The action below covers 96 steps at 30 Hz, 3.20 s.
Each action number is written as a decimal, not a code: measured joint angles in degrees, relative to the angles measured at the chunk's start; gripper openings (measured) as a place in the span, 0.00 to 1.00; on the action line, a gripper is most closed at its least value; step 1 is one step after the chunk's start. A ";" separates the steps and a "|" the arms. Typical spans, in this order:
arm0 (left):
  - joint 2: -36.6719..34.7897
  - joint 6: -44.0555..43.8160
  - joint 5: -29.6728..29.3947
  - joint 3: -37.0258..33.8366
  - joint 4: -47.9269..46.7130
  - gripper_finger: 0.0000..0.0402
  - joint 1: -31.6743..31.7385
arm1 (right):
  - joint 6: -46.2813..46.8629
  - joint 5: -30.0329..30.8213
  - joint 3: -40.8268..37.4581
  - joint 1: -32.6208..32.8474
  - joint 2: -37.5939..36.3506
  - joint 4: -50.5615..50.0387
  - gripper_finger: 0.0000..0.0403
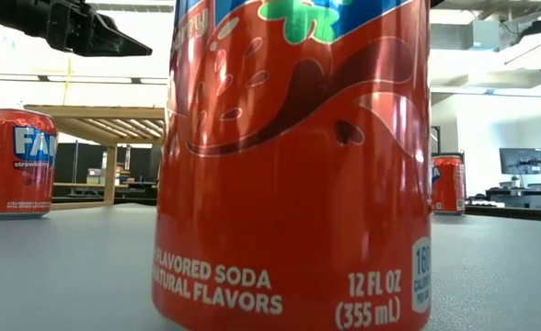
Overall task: Place canned beverage on shelf
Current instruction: Put the top blue soda can on the shelf
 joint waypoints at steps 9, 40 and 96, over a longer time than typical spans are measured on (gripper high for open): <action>0.00 0.38 -0.01 0.01 0.00 0.48 0.02 | -1.61 10.83 0.00 1.10 2.58 -1.72 0.57; 0.00 0.44 -0.14 0.00 0.02 0.48 0.02 | -2.88 16.40 -4.72 -0.51 10.28 3.36 0.61; 0.00 -11.70 9.61 0.00 1.95 0.48 0.02 | 21.80 5.26 -5.98 39.05 19.03 95.97 0.52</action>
